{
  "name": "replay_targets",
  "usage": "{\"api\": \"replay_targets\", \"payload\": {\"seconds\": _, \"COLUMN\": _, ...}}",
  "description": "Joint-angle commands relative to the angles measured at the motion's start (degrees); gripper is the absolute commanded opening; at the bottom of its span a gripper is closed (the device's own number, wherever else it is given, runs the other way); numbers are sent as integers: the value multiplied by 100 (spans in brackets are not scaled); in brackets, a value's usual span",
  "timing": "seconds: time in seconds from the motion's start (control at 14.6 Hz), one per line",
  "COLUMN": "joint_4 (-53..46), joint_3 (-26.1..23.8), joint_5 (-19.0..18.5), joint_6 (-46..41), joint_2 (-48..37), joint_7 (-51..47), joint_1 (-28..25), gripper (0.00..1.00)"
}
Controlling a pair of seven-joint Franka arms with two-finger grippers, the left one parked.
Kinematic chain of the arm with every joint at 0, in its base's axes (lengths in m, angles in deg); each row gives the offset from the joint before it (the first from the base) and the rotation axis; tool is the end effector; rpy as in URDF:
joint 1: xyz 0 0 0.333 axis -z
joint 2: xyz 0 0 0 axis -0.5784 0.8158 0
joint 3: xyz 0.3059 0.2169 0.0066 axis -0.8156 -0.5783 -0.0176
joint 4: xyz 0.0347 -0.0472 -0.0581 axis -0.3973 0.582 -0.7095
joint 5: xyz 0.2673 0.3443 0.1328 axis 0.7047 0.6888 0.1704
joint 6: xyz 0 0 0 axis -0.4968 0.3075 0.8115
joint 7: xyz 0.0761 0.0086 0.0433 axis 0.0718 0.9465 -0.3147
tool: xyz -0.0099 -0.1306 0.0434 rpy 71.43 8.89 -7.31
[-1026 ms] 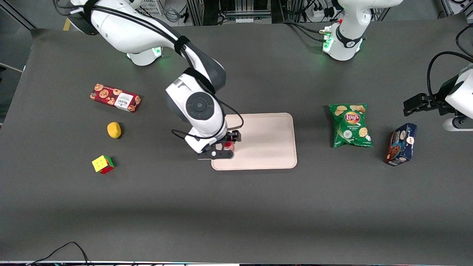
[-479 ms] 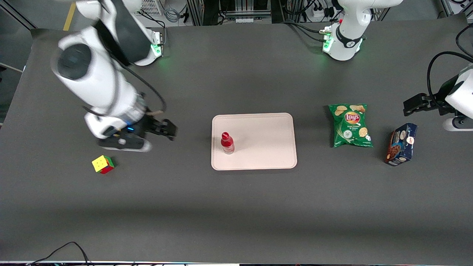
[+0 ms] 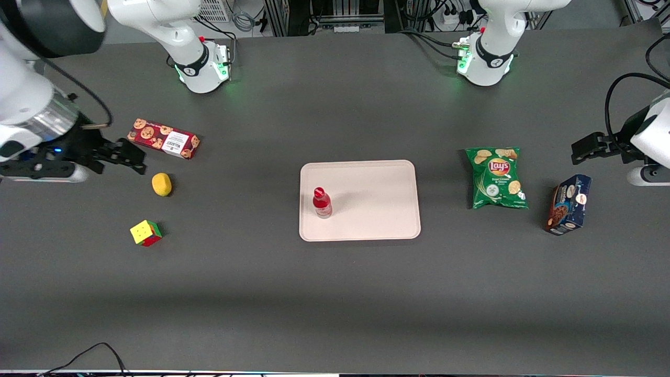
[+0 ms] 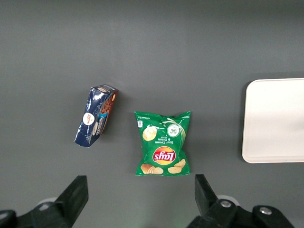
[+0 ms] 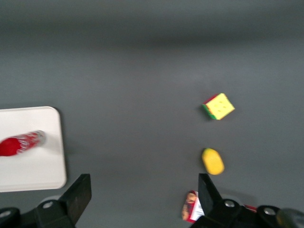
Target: Place coke bottle on tray
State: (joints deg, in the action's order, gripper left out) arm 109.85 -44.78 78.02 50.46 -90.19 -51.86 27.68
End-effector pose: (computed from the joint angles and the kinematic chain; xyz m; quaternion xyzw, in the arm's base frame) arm 0.6214 0.0778 0.6125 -0.9988 0.0344 -0.0343 0.0015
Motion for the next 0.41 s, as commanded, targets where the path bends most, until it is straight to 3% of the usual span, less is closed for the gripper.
{"api": "replay_targets", "payload": {"seconds": 0.0, "joint_4": 273, "joint_3": 484, "joint_5": 118, "joint_6": 90, "joint_2": -214, "joint_7": 736, "joint_1": -43, "gripper": 100}}
{"api": "replay_targets", "payload": {"seconds": 0.34, "joint_4": 255, "joint_3": 512, "joint_5": 92, "joint_6": -7, "joint_2": -170, "joint_7": 870, "joint_1": -121, "gripper": 100}}
